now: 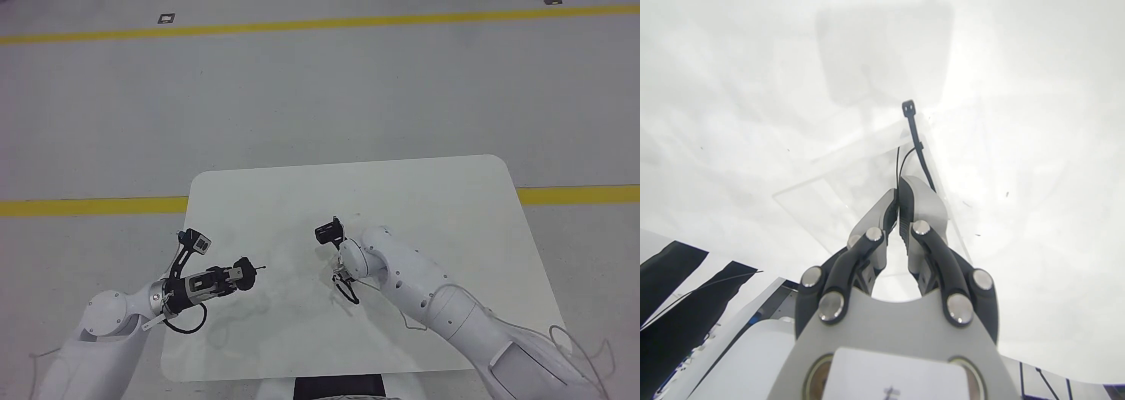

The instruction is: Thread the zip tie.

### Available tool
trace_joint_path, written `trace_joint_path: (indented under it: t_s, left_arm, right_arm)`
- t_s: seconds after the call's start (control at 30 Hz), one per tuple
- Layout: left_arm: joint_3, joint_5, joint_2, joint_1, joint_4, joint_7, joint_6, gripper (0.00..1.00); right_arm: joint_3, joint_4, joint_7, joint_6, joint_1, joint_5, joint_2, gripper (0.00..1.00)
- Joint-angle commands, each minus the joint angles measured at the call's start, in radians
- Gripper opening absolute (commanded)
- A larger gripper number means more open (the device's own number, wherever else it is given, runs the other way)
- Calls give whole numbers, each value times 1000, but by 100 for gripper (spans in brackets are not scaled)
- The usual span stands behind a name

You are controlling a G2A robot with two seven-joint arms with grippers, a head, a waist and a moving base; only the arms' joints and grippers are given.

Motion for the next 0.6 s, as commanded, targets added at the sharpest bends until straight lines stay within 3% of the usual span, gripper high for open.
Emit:
trace_joint_path:
  t_s: [0.0, 0.3, 0.57]
  left_arm:
    - [0, 0, 0, 0, 0, 0, 0, 0]
    - [0, 0, 0, 0, 0, 0, 0, 0]
    - [0, 0, 0, 0, 0, 0, 0, 0]
  right_arm:
    - [3, -4, 1, 0, -1, -3, 0, 2]
    - [35, -51, 13, -6, -18, -19, 5, 1]
    - [55, -59, 17, -24, -34, -18, 7, 7]
